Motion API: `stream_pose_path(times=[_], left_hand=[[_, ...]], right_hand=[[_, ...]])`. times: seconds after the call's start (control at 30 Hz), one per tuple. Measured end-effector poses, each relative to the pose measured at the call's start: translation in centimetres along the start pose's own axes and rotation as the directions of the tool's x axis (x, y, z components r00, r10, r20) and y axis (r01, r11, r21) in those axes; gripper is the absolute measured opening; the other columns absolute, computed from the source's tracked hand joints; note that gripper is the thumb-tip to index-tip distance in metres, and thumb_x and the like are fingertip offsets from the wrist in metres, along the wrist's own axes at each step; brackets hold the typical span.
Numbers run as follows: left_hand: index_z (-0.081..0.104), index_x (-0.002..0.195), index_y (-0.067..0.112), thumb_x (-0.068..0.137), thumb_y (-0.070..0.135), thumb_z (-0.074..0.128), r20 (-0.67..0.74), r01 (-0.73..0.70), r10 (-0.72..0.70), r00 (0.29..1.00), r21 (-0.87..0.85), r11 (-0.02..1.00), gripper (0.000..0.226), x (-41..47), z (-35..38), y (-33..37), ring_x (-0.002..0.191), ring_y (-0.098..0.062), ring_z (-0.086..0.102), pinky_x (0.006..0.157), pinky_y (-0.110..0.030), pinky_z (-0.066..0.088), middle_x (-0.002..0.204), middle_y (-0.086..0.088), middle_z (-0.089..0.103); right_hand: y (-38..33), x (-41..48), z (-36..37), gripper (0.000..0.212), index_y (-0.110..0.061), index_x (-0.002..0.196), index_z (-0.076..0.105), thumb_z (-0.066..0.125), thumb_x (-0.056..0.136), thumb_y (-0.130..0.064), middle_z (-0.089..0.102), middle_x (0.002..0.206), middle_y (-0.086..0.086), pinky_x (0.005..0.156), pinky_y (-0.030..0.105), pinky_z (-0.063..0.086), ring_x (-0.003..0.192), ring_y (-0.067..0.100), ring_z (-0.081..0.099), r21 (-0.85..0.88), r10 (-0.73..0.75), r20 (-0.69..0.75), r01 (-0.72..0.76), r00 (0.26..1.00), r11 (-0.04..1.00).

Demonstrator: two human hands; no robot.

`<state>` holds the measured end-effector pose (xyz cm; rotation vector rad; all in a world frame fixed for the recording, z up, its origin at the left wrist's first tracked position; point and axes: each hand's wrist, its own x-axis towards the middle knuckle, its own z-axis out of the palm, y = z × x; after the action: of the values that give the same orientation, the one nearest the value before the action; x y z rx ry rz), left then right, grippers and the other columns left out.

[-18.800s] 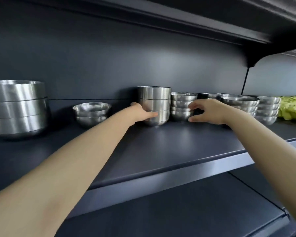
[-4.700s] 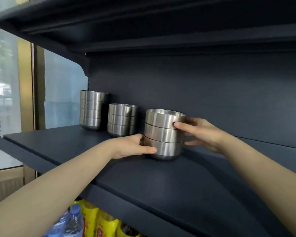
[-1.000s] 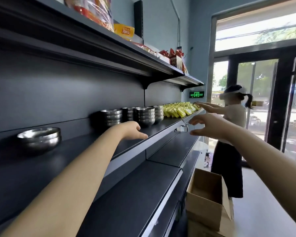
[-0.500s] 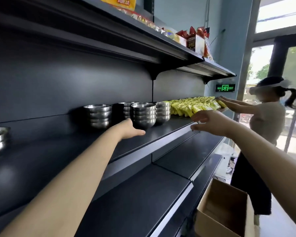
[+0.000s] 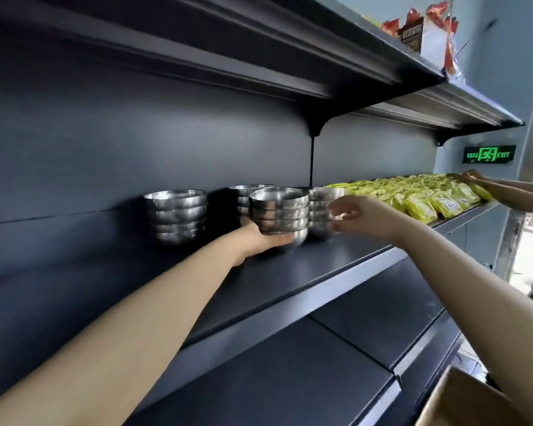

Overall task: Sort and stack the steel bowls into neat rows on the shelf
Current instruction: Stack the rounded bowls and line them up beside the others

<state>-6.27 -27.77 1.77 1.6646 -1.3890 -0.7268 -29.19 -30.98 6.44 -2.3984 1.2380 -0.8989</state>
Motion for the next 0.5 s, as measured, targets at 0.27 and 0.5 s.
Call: stream_pose_path(times=[0.27, 0.5], left_hand=[[0.055, 0.108, 0.032, 0.078, 0.025, 0.081, -0.117, -0.141, 0.128, 0.985, -0.113, 0.984, 0.041, 0.3, 1.0, -0.6, 0.106, -0.004, 0.059, 0.093, -0.021, 0.040, 0.106, 0.016, 0.063], [0.056, 0.113, 0.036, 0.086, 0.013, 0.072, -0.015, -0.059, 0.058, 0.998, -0.104, 0.993, 0.039, -3.9, -1.5, -0.7, 0.108, 0.005, 0.060, 0.092, -0.015, 0.047, 0.111, 0.020, 0.068]], right_hand=[[1.8, 6.9, 1.5, 0.052, -0.015, 0.122, 0.061, 0.075, 0.079, -0.040, 0.070, 0.108, 0.001, 0.093, 0.041, 0.052, 0.096, 0.021, 0.067, 0.076, -0.117, 0.096, 0.110, 0.989, 0.991], [1.7, 7.9, 2.9, 0.094, -0.028, 0.129, 0.049, 0.075, 0.052, -0.074, 0.066, 0.105, -0.013, 0.078, 0.030, 0.057, 0.088, 0.004, 0.063, 0.414, -0.265, 0.281, 0.133, 0.923, 0.900]])
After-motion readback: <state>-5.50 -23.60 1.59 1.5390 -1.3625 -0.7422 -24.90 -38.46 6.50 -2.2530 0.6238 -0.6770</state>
